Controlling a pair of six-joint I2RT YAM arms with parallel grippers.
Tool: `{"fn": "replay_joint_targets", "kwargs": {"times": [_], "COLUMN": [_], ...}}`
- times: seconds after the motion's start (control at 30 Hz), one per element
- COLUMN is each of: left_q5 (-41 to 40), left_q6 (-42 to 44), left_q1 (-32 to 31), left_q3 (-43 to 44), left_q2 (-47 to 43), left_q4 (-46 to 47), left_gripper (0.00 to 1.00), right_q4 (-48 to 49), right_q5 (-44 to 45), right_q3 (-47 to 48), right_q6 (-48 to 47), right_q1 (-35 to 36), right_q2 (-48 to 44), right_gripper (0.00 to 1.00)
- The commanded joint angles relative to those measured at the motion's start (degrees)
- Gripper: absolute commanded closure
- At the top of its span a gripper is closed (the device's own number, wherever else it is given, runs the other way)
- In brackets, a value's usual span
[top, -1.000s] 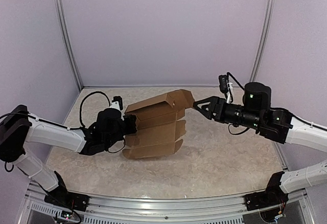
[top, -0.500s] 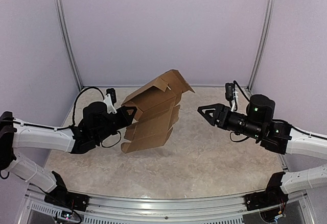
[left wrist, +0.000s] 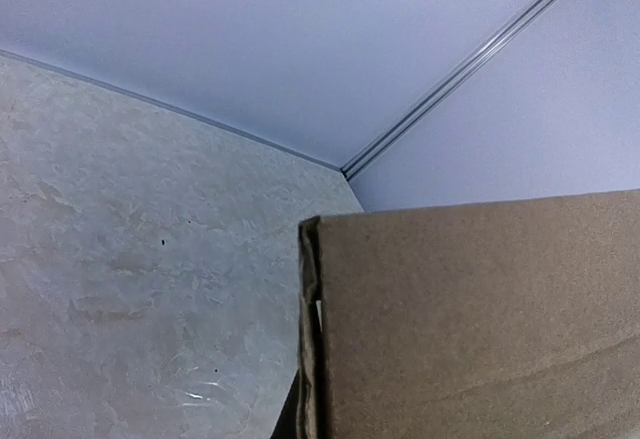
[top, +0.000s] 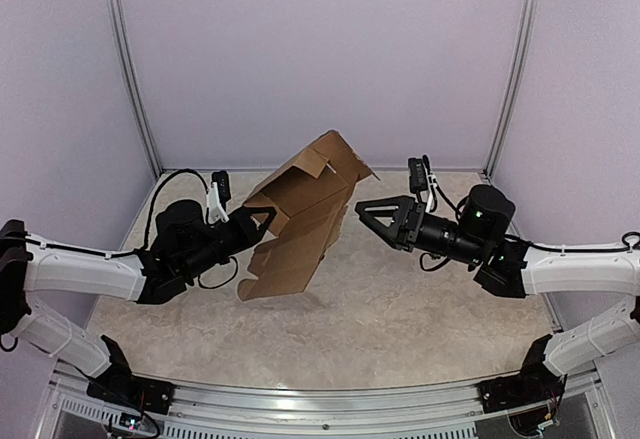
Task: Fold the paper box
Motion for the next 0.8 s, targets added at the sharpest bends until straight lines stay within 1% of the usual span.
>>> {"fn": "replay_joint_targets", "kwargs": {"times": [0.0, 0.17, 0.37, 0.47, 0.63, 0.77], "left_q5": [1.9, 1.8, 2.0, 1.8, 2.1, 1.5], "left_q6": [-0.4, 0.0, 0.1, 0.2, 0.2, 1.3], "left_q1": [0.3, 0.3, 0.1, 0.0, -0.2, -0.8], "left_q3": [-0.6, -0.3, -0.3, -0.3, -0.3, 0.0], "left_q2": [1.0, 2.0, 3.0, 3.4, 3.6, 3.4], "left_q4": [1.9, 2.0, 2.8, 2.9, 3.1, 2.5], "left_gripper": [1.0, 1.0, 1.0, 1.0, 1.0, 1.0], "right_q4": [9.1, 12.1, 11.4, 12.2, 13.8, 14.6], "right_q5": [-5.2, -6.2, -6.3, -6.4, -6.7, -6.8], "right_q3": [0.7, 1.5, 3.0, 3.5, 4.1, 4.6], "right_q6": [4.0, 5.5, 5.5, 5.7, 6.7, 7.3], "right_q1": [-0.2, 0.2, 0.6, 0.9, 1.0, 1.2], "right_q2": [2.1, 3.5, 4.5, 5.7, 7.9, 9.6], "right_gripper": [0.36, 0.36, 0.37, 0.4, 0.49, 0.54]}}
